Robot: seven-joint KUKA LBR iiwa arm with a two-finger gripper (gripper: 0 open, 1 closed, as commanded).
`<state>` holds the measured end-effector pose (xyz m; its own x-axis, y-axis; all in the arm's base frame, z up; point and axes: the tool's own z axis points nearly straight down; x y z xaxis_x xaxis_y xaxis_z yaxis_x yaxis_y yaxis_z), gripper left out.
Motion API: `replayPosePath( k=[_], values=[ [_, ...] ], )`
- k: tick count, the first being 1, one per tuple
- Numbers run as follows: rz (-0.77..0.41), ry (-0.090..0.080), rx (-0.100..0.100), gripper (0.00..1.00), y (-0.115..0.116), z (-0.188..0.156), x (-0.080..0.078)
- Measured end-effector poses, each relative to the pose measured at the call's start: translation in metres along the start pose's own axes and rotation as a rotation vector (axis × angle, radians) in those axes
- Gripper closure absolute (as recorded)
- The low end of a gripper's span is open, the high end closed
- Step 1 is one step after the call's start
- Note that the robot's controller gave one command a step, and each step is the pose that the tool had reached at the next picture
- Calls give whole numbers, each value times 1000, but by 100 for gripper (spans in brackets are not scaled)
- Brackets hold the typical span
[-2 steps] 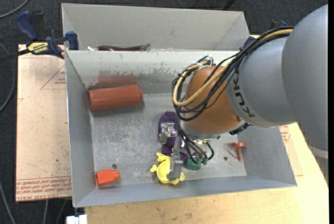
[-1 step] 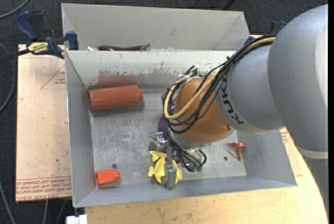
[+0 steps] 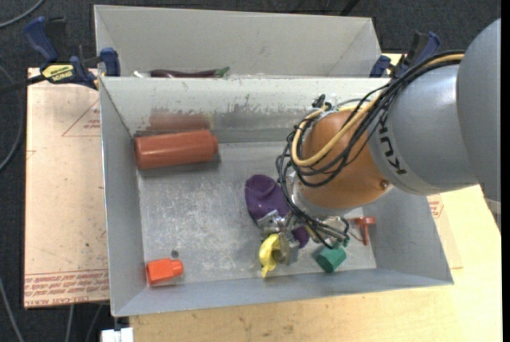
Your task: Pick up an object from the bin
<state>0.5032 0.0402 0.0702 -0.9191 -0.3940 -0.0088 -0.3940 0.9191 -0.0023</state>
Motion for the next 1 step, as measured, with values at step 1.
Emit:
replayPosePath(
  k=[1],
  values=[
    [0,0,0,100,0,0,0]
  ],
)
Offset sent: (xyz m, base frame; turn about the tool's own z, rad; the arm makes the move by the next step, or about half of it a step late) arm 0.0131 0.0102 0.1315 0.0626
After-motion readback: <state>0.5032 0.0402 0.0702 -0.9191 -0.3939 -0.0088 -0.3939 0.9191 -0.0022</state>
